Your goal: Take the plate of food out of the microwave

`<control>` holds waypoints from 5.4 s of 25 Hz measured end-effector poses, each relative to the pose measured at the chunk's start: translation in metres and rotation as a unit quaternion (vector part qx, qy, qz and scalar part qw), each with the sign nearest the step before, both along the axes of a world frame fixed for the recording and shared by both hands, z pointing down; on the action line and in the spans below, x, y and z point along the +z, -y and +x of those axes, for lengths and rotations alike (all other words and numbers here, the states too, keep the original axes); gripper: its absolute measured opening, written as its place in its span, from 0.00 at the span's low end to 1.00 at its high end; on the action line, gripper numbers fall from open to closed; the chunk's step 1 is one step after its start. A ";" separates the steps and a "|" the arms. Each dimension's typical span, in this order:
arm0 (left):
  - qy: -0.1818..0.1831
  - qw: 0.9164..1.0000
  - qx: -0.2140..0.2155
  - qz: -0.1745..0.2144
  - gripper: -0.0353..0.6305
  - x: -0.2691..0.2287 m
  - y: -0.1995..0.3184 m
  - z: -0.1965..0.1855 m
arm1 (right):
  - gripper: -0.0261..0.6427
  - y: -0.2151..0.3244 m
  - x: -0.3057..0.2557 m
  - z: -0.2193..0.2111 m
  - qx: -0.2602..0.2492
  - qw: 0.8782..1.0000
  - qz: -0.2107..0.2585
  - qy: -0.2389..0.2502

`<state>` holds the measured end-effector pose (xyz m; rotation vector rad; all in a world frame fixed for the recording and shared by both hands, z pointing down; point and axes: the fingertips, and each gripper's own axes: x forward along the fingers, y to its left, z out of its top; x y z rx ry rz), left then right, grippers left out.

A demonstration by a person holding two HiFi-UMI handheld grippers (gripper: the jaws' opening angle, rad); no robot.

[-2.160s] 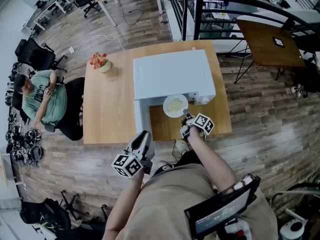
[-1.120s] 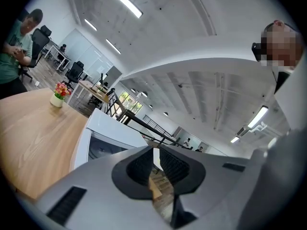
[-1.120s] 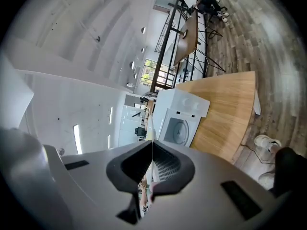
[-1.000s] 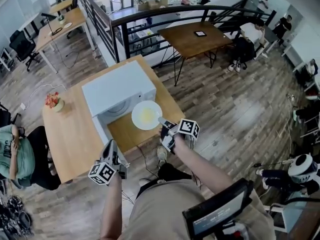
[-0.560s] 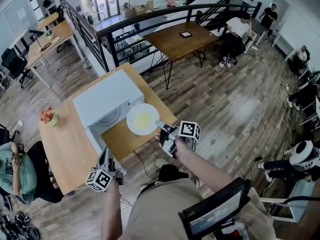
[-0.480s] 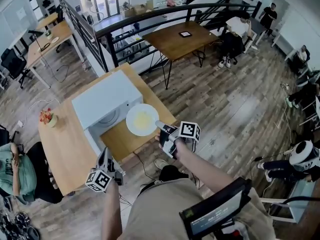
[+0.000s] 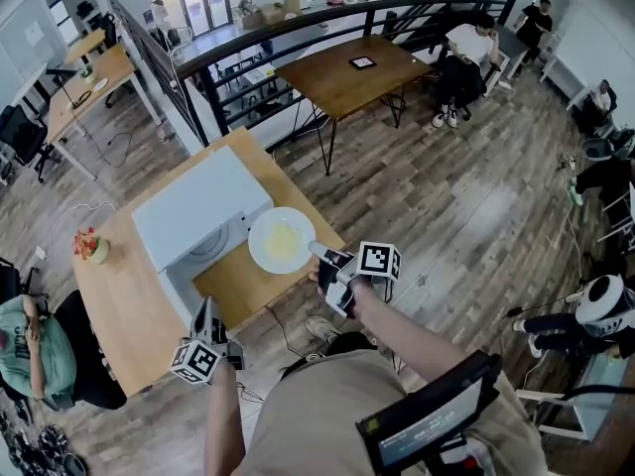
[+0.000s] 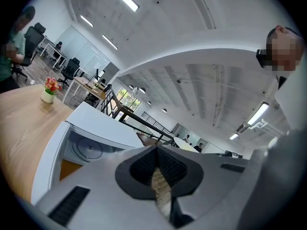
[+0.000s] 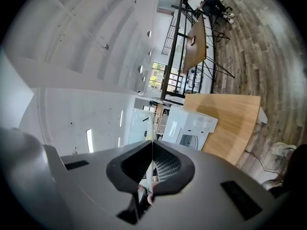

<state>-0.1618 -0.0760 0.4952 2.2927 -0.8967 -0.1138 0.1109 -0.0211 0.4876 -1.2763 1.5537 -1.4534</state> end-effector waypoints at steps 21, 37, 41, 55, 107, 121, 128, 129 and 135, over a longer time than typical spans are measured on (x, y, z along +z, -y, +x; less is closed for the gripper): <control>0.041 0.998 -0.037 -0.023 0.06 0.034 0.002 0.009 | 0.06 0.023 0.065 0.019 -0.030 0.999 -0.027 0.012; 0.079 0.993 -0.076 -0.054 0.06 0.064 -0.003 0.021 | 0.06 0.067 0.150 0.000 -0.112 0.991 -0.079 0.005; 0.086 0.990 -0.090 -0.062 0.06 0.073 -0.006 0.020 | 0.06 0.074 0.179 -0.014 -0.136 0.986 -0.097 0.003; 0.106 0.982 -0.135 -0.075 0.06 0.098 -0.005 0.017 | 0.06 0.114 0.274 -0.056 -0.214 0.968 -0.132 -0.015; 0.071 0.970 -0.225 -0.063 0.06 0.072 -0.015 -0.006 | 0.75 0.168 0.278 -0.135 -0.381 0.852 0.013 -0.357; 0.053 0.976 -0.210 0.026 0.06 0.009 0.031 0.007 | 0.48 0.150 0.022 -0.023 -0.260 0.807 0.246 -0.470; 0.063 0.978 -0.189 0.056 0.06 -0.014 0.056 0.020 | 0.46 0.144 -0.035 0.003 -0.212 0.771 0.284 -0.529; 0.064 0.979 -0.187 0.058 0.06 -0.015 0.058 0.023 | 0.46 0.142 -0.039 0.006 -0.208 0.769 0.285 -0.533; 0.081 0.981 -0.166 0.064 0.06 -0.014 0.063 0.036 | 0.46 0.137 -0.042 0.014 -0.199 0.765 0.278 -0.546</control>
